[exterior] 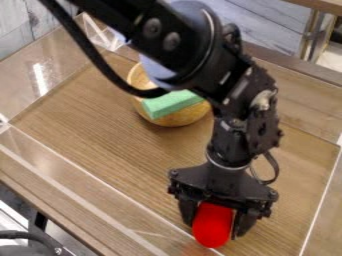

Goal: Move the red fruit to the left

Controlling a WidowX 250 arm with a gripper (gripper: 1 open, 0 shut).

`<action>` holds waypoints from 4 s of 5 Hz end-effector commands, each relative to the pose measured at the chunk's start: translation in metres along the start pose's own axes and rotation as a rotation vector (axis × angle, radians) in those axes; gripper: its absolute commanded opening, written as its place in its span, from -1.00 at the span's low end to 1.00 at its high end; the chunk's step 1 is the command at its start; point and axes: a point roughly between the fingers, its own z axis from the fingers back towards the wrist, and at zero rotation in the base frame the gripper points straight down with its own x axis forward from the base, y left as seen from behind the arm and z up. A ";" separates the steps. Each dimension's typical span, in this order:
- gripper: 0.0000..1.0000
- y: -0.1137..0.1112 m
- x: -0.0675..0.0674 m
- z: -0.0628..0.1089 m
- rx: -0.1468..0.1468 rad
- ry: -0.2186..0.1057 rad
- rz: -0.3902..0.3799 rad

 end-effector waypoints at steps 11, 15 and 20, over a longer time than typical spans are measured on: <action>-1.00 -0.001 0.037 0.133 -0.096 -0.109 -0.270; -1.00 0.010 0.064 0.147 -0.120 -0.131 -0.357; -1.00 0.010 0.069 0.154 -0.143 -0.176 -0.400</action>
